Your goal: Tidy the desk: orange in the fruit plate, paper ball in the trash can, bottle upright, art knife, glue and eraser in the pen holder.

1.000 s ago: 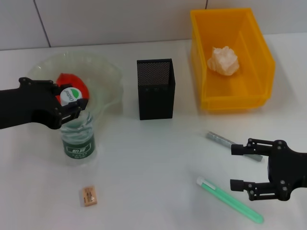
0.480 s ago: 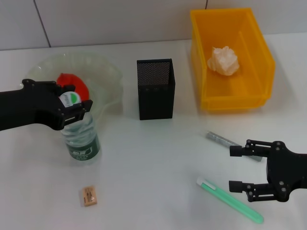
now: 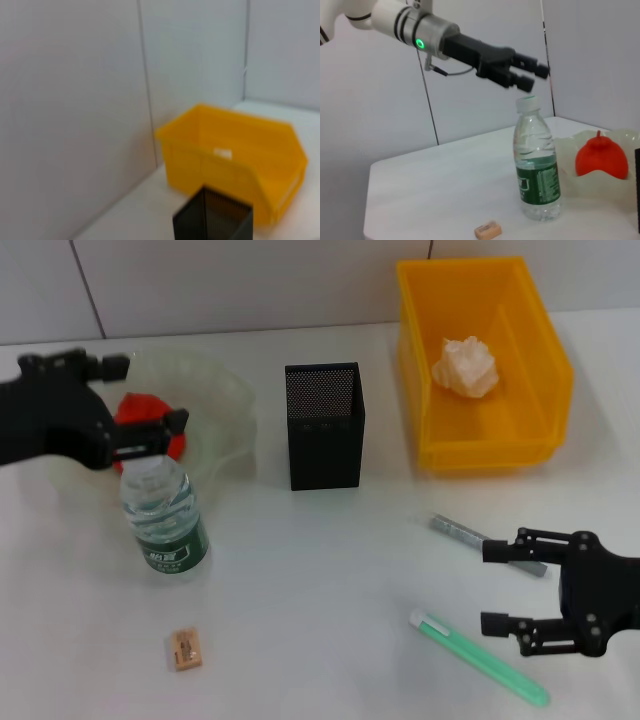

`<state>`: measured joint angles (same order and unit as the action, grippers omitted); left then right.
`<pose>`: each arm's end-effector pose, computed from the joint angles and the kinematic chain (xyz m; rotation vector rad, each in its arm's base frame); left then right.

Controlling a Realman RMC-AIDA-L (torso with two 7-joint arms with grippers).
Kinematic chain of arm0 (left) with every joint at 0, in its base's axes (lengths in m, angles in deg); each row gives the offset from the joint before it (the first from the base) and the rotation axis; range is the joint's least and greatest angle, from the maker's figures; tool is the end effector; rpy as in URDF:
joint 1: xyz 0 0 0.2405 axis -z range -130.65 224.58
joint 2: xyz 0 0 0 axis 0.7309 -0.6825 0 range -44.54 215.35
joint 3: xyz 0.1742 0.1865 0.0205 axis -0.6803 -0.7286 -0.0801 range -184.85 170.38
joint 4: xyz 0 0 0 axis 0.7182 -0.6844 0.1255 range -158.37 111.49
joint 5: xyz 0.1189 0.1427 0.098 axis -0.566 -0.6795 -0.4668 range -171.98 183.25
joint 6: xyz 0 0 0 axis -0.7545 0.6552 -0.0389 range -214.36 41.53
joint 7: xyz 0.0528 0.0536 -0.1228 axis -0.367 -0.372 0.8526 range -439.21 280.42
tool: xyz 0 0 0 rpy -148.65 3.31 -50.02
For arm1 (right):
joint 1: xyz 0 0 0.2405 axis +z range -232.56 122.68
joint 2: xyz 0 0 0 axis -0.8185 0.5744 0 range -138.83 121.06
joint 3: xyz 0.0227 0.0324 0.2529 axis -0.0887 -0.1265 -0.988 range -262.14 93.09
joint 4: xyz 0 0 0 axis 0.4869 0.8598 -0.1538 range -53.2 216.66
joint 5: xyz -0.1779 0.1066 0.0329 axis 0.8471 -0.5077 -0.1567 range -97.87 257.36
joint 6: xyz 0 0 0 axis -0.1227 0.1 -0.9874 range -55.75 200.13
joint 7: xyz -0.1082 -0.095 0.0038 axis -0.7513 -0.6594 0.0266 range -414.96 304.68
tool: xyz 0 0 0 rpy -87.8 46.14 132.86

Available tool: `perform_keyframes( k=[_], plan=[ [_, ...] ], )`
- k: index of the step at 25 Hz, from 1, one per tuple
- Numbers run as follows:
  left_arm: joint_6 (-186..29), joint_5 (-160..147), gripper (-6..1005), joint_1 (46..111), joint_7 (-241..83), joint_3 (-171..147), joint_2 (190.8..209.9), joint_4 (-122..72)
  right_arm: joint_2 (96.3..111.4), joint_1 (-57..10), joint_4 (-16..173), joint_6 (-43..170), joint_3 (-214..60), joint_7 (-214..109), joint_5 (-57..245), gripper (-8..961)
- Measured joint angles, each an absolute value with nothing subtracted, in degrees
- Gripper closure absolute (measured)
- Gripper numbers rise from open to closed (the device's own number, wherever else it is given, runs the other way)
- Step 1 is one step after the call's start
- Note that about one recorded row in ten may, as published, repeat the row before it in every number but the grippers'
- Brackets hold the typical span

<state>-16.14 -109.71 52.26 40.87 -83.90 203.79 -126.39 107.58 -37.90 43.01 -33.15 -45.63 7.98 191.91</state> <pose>-0.1692 0.3030 0.0684 -2.4793 -0.4268 -0.3130 0.3080 0.2428 0.0261 -2.7799 0.4090 0.8110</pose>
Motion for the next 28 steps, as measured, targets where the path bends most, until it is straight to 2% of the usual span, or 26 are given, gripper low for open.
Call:
perform_keyframes(
  k=[6,12,18,24,26,28],
  plan=[
    [-9.48,-94.28,185,51.97,26.78,-81.37,203.82,-123.98,107.24,-37.06,39.37,-33.44,-48.69,15.88,191.55,156],
    [-4.84,-88.72,185,51.85,14.01,-83.69,204.05,-115.74,106.64,-35.81,23.38,-37.12,-49.28,36.99,191.58,155],
    [-3.87,-83.15,184,49.52,-11.23,-88.15,204.02,-96.44,105.76,-31.99,6.83,-45.86,-47.48,59.36,195.66,155],
    [-3.18,-80.71,184,48.81,-22.64,-86.95,204.01,-82.26,105.43,-26.73,-2.73,-48.78,-40.58,75.8,205.14,158],
    [-2.47,-78.54,184,49.13,-26.71,-86.07,203.91,-77.27,105.66,-25.0,-3.95,-48.49,-35.86,79.39,208.48,159],
    [-1.22,-77.1,184,49.32,-30.4,-84.82,203.85,-73.18,106.68,-22.74,-4.78,-48.03,-31.69,82.46,212.41,159]
  ],
)
